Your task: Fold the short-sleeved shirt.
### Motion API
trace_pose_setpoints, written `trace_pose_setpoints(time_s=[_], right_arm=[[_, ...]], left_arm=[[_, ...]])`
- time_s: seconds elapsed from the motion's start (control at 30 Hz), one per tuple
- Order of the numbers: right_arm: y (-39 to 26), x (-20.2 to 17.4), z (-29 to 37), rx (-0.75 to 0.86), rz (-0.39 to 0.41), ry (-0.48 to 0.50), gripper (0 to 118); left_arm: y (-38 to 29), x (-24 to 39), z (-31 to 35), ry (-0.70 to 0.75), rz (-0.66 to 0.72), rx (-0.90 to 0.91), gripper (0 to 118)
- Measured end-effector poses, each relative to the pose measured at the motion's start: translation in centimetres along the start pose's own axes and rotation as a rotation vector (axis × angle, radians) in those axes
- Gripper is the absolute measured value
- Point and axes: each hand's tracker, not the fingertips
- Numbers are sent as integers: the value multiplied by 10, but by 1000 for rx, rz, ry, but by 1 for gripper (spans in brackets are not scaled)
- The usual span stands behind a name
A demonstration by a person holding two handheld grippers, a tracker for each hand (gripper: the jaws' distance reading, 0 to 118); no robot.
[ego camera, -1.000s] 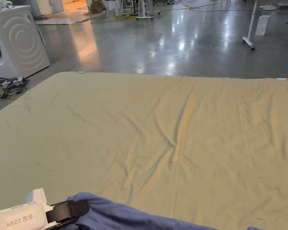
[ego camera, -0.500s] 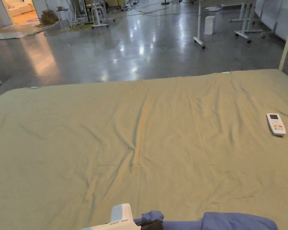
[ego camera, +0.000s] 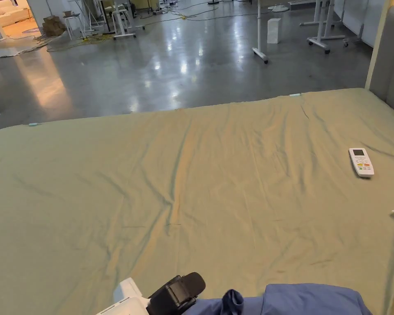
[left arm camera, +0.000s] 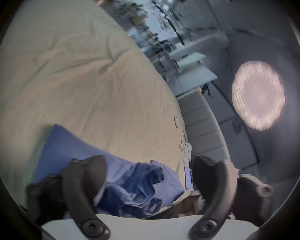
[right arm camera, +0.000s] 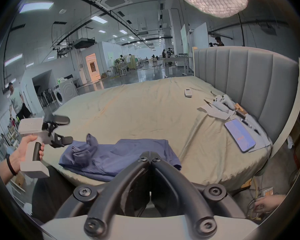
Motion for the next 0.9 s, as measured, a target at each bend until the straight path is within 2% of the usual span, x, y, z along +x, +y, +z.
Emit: trace_pose_setpoints(time_s=[0.03,0.07,0.1,0.2,0.23,0.3,0.37,0.47,0.57,0.6,0.67,0.7,0.77,0.9], right_arm=[[0,-1,0,-1,-9,3,0],[-1,-1,0,0,-11,3,0],[-1,-3,0,1,-9,3,0],[-3,-5,4,0,19,-11,0],[-3,-5,4,-3,25,-13,0],[-3,-4,5,-7,30,-22,0],[-3,-2,6,-9,20,-27,0],[-3,0,6,-13,0,-24,0],[-3,0,7,-14,1,-19,0],[-4,1,7,-13,8,-20,0],[-4,2,8,-13,16,-16,0],[-5,3,7,-18,18,-10,0],[-7,3,5,-27,22,-6,0],[-9,2,5,-44,6,2,0]], left_arm=[[-3,-6,-4,72,-40,-37,47],[-7,-9,-11,125,-86,-59,22],[-15,-11,-21,152,-119,-82,11],[-45,-5,-54,3,-33,-243,11],[-54,-2,-62,31,-31,-253,11],[-71,5,-81,60,-149,-308,10],[-83,10,-92,158,-253,-279,8],[-76,9,-87,131,-190,-270,10],[-58,9,-59,41,-193,-214,29],[-51,7,-41,-17,-226,-153,29],[-31,3,-14,-5,-266,-95,94],[-18,-4,3,33,-259,-79,118],[1,-20,30,34,-215,-28,118],[28,-77,56,11,34,-34,118]])
